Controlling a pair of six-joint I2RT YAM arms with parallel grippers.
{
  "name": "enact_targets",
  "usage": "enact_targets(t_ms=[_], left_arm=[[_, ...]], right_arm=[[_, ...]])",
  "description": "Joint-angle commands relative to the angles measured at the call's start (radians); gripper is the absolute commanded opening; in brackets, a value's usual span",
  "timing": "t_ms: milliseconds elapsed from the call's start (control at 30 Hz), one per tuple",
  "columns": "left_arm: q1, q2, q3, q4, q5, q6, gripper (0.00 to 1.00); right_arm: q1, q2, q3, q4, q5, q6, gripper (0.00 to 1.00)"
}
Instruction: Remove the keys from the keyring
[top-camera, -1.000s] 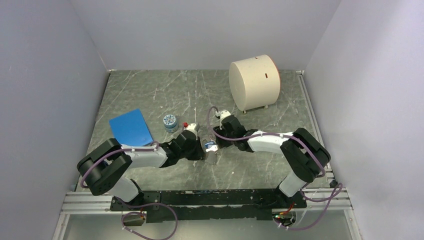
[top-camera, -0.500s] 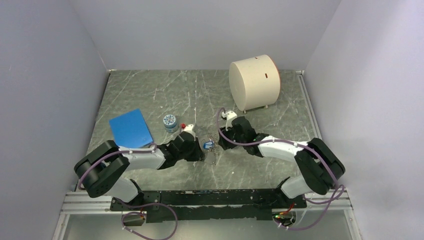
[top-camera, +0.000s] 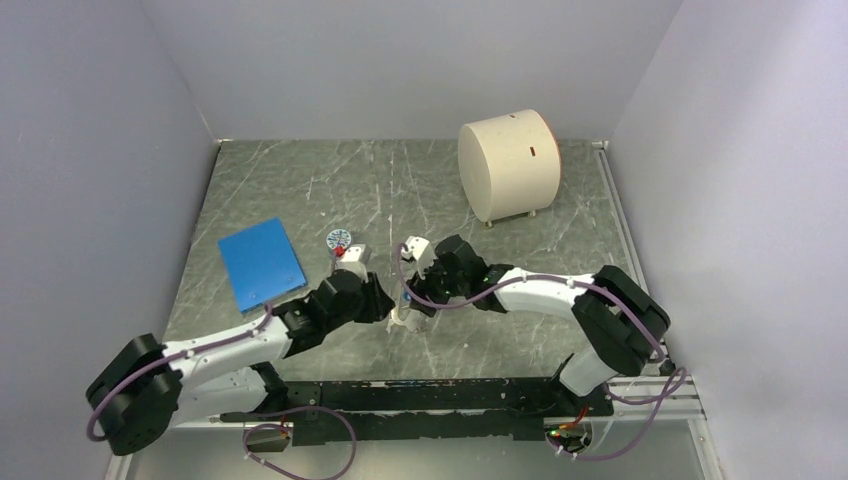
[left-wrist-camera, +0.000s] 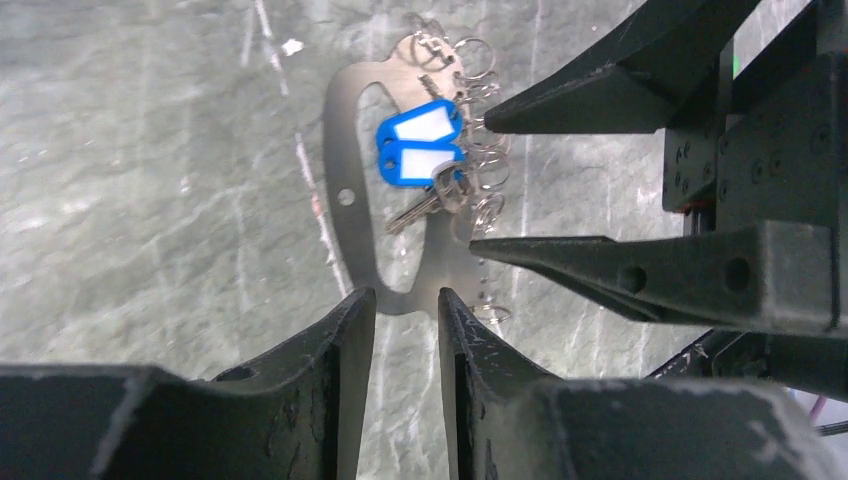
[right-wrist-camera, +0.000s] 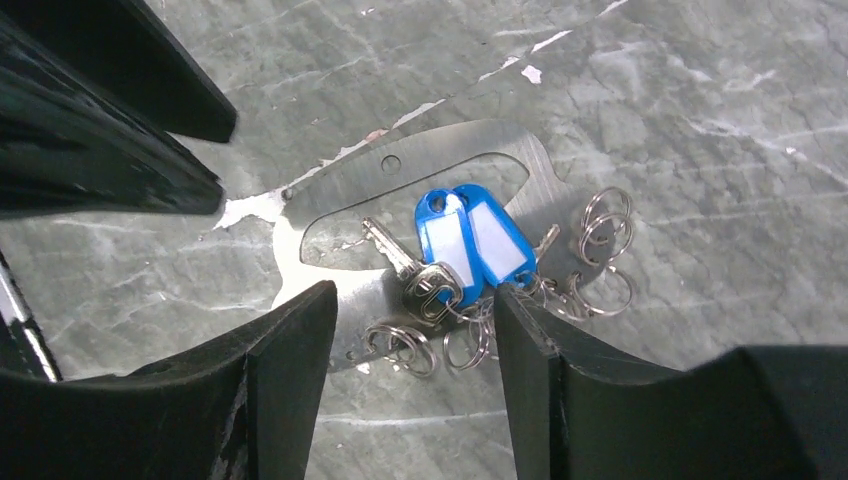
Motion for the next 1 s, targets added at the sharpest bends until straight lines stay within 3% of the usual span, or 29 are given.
enact_targets(t_ms=[0,167,333,767,967], left_arm=[[-0.001,-0.107,-0.049,-0.096,-0.101,-0.029,0.36],[-0.001,-0.198,-0.042,-0.19,-0.153,-0.014,0.37],[-0.001,-0.237,-0.036,-0.226,-0.178,-0.005,0.37],[-0.001,-0.241,-0.032,-0.229,-0.191,0.001,0.37],[-0.002,-0.24,-0.026,-0.236,-0.189,0.006,0.37]], right_arm=[[0.003,0.048,0.078,-0.062,-0.065,-0.134,0.64],[0.005,0.101,0.139,-0.147,-0.073,-0.194,0.74],[0.02,0.134,0.172,-0.179,-0.033,-0.225,0.71],[0.067,0.255,0.233,-0.248,0.071,-0.263,0.49],[0.076,0.238,0.232,-0.254,0.063,-0.261,0.23]])
